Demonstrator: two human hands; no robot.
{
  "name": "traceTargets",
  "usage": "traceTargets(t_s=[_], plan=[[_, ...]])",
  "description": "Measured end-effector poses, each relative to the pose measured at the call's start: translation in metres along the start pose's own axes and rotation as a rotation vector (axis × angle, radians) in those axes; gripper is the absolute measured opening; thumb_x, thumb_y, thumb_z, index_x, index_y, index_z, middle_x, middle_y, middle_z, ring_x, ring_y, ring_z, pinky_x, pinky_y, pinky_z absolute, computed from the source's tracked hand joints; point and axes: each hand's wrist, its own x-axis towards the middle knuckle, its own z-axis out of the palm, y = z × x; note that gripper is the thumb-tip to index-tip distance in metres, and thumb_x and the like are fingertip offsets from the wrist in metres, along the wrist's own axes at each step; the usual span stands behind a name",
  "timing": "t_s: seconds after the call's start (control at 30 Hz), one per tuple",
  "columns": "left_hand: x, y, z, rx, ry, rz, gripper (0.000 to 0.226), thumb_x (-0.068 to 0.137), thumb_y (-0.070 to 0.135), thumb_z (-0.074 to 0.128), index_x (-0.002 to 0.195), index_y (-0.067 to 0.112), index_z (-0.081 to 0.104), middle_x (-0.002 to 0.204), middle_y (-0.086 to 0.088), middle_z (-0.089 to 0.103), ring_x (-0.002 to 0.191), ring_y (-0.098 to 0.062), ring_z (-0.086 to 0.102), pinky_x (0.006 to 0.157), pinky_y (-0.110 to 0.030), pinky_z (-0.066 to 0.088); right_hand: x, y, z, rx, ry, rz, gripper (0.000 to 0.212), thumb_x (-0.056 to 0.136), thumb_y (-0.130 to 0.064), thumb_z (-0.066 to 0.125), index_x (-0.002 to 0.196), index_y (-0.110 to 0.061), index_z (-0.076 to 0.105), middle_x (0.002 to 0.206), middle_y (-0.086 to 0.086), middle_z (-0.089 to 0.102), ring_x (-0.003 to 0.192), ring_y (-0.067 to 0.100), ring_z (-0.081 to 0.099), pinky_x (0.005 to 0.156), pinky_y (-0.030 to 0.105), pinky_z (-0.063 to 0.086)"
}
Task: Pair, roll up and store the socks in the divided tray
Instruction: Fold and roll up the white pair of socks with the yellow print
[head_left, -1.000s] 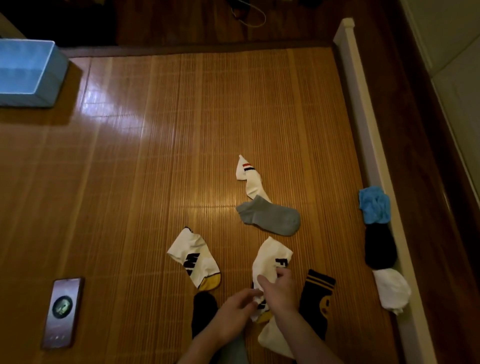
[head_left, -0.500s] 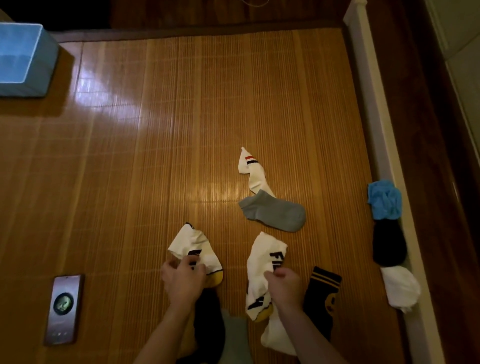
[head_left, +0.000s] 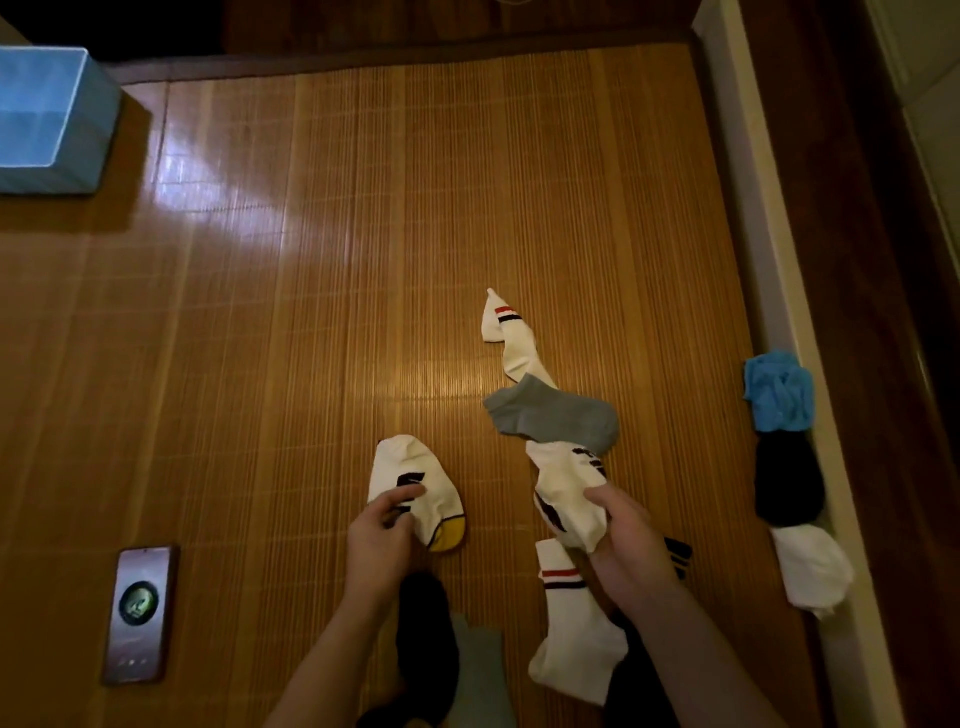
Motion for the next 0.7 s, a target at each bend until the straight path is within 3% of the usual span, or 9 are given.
traceTargets(t_s=[0.07,0.23,0.33,0.4,0.5,0.53,0.6,0.7], plan=[[-0.005,0.002,0.0,0.023,-0.064,0.05,0.043,0.095,-0.009,0.057,0.118,0.025,0.071,0.1,0.019,0.06,0.088,-0.014,0.067,0.073,-0.036,0.062,-0.004,-0.005,0.004,0.048,-0.028,0.013,0.028,0.095,-0.012,0.061,0.122,-0.011,0.065,0.118,0.018,0.072,0.111,0.035,0.067,0.09,0.046,0.056],[-0.016,0.002,0.003,0.158,-0.09,0.204,0.04,0.092,0.001,0.069,0.125,0.025,0.068,0.116,0.016,0.064,0.104,-0.004,0.066,0.076,-0.017,0.058,-0.017,-0.017,0.013,0.054,-0.134,-0.062,0.033,0.092,-0.015,0.069,0.124,-0.022,0.066,0.117,0.008,0.075,0.105,0.029,0.073,0.082,0.043,0.061],[-0.023,0.002,0.007,0.216,-0.021,0.269,0.033,0.089,0.01,0.074,0.118,0.026,0.07,0.113,0.012,0.063,0.097,-0.005,0.063,0.082,-0.025,0.058,-0.025,-0.023,0.016,0.117,-0.176,-0.021,0.036,0.091,-0.016,0.068,0.127,-0.016,0.064,0.117,0.013,0.074,0.103,0.029,0.074,0.072,0.038,0.062],[-0.028,0.004,0.009,0.253,0.089,0.307,0.02,0.087,0.023,0.078,0.106,0.021,0.075,0.105,0.006,0.054,0.094,-0.011,0.057,0.084,-0.029,0.056,-0.03,-0.026,0.016,0.192,-0.19,0.012,0.034,0.096,-0.016,0.063,0.129,-0.01,0.061,0.119,0.016,0.073,0.104,0.03,0.073,0.075,0.041,0.062],[-0.035,0.007,0.008,0.424,0.226,0.435,0.012,0.086,0.034,0.079,0.091,0.025,0.074,0.114,0.006,0.047,0.109,-0.013,0.043,0.091,-0.028,0.041,-0.039,-0.03,0.015,0.275,-0.206,0.041,0.027,0.1,-0.018,0.057,0.125,-0.009,0.061,0.117,0.017,0.073,0.101,0.028,0.074,0.074,0.039,0.063],[-0.038,0.01,0.008,0.392,0.188,0.457,0.006,0.089,0.032,0.077,0.091,0.028,0.073,0.117,0.01,0.051,0.113,-0.009,0.045,0.092,-0.022,0.04,-0.042,-0.03,0.016,0.283,-0.212,0.045,0.025,0.1,-0.019,0.057,0.123,-0.009,0.061,0.115,0.017,0.074,0.098,0.027,0.075,0.07,0.037,0.063],[-0.046,0.02,0.011,0.181,0.029,0.373,0.006,0.096,0.027,0.068,0.094,0.033,0.07,0.104,0.017,0.068,0.104,-0.002,0.062,0.079,-0.013,0.052,-0.05,-0.031,0.016,0.29,-0.254,0.054,0.029,0.1,-0.02,0.055,0.126,-0.008,0.06,0.116,0.017,0.074,0.099,0.027,0.075,0.07,0.036,0.064],[-0.053,0.03,0.017,-0.013,-0.069,0.206,0.012,0.102,0.025,0.058,0.11,0.032,0.064,0.102,0.007,0.075,0.098,-0.012,0.073,0.075,-0.026,0.062,-0.064,-0.035,0.019,0.34,-0.348,0.079,0.04,0.099,-0.023,0.054,0.134,-0.005,0.057,0.127,0.019,0.069,0.11,0.029,0.071,0.081,0.039,0.063]])
